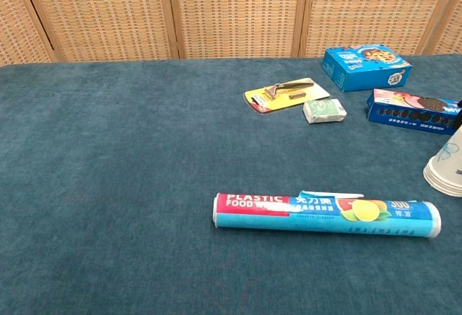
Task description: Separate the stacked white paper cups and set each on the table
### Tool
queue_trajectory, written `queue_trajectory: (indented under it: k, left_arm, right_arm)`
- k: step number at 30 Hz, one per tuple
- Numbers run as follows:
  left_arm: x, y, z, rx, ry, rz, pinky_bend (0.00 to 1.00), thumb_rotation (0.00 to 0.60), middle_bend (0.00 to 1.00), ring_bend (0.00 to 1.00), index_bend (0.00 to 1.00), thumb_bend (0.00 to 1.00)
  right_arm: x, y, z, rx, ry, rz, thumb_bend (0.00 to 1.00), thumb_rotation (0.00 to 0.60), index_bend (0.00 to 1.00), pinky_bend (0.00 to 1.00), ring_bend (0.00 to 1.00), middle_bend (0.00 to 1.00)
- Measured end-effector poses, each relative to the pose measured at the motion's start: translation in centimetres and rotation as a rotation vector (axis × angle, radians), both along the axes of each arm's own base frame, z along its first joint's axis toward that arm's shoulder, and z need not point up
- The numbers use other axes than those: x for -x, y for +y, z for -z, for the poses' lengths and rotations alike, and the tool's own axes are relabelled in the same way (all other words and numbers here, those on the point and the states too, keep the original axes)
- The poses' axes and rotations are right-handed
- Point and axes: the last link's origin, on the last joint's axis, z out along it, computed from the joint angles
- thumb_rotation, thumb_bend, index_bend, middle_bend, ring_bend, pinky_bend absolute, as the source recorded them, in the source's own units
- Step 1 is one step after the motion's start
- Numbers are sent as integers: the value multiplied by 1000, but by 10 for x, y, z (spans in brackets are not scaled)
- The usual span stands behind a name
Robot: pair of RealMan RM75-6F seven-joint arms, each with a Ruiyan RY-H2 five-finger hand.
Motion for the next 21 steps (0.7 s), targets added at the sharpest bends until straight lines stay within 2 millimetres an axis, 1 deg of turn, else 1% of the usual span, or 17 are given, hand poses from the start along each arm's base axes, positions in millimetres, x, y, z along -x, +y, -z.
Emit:
queue_trajectory:
  k: [6, 9, 12, 14, 17, 21]
  left_arm:
    - [1, 1, -1, -4, -3, -3, 0, 600, 0, 0, 0, 203]
    - [2, 1, -1, -5, -4, -4, 0, 600, 0, 0, 0, 202]
    - [3, 1, -1, -5, -2, -6, 0, 600, 0, 0, 0, 202]
    - [3, 2, -1, -7, -2, -9, 0, 600, 0, 0, 0, 203]
    - [4, 2, -2, -8, -5, -11, 0, 600, 0, 0, 0, 202]
    - [7, 3, -3, -9, -6, -20, 0, 600, 0, 0, 0, 202]
  right_arm:
    - [2, -1, 5, -5, 1, 10, 183, 600, 356, 358, 58, 207]
    - [4, -2, 8, -12, 0, 18, 190, 600, 392, 402, 98, 245]
    - [4, -3, 12, -15, -2, 18, 199, 600, 456, 468, 172, 316]
    - [4, -3, 15, -13, -3, 17, 209, 600, 515, 523, 245, 388]
    - [3, -4, 17, -6, -7, 12, 223, 600, 573, 582, 325, 468]
    - [1, -5, 17, 14, -14, -4, 232, 600, 622, 627, 383, 528]
